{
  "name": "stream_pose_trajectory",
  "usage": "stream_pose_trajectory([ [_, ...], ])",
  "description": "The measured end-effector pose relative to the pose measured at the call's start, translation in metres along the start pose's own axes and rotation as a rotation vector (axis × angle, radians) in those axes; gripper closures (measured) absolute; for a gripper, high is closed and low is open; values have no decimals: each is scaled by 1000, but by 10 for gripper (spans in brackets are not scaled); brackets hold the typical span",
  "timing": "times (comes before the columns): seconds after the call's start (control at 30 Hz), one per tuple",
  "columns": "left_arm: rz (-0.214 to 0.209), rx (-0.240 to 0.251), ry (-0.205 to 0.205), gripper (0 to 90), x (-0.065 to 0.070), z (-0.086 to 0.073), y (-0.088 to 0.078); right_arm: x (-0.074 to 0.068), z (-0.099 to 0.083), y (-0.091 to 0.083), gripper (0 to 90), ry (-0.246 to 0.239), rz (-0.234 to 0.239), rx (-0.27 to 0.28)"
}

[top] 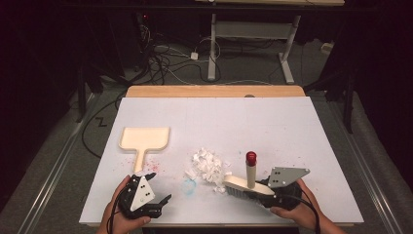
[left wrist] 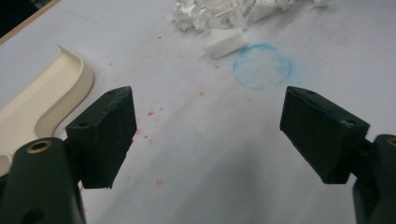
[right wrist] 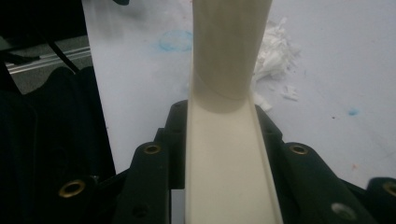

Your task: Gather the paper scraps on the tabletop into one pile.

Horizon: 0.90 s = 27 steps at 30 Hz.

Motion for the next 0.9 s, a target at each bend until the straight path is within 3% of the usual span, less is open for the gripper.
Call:
stream_pose_trajectory([
  [0.2,-7,-4,5,175,1,0,1,10,9,20,682,-5,9,25],
  [0.33,-7,-3,5,175,1,0,1,19,19,35,683,-47,-19,12],
  [0.53,-14,-9,10,175,2,-1,3,31,32,45,682,-62,-33,40],
  [0.73,-12,-7,9,175,2,0,3,33,42,45,682,-63,-25,79],
  [0.9,-10,-5,5,176,0,-1,2,27,45,25,682,-60,-32,116],
])
Point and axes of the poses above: each handheld gripper's, and its own axes: y roughly forward along the jaws, z roughly out of its top, x roughly to its right, the point moved 6 cm from there along y, roughly forward along the jaws, and after that the axes turned 14 degrees about z, right-handed, at the moved point
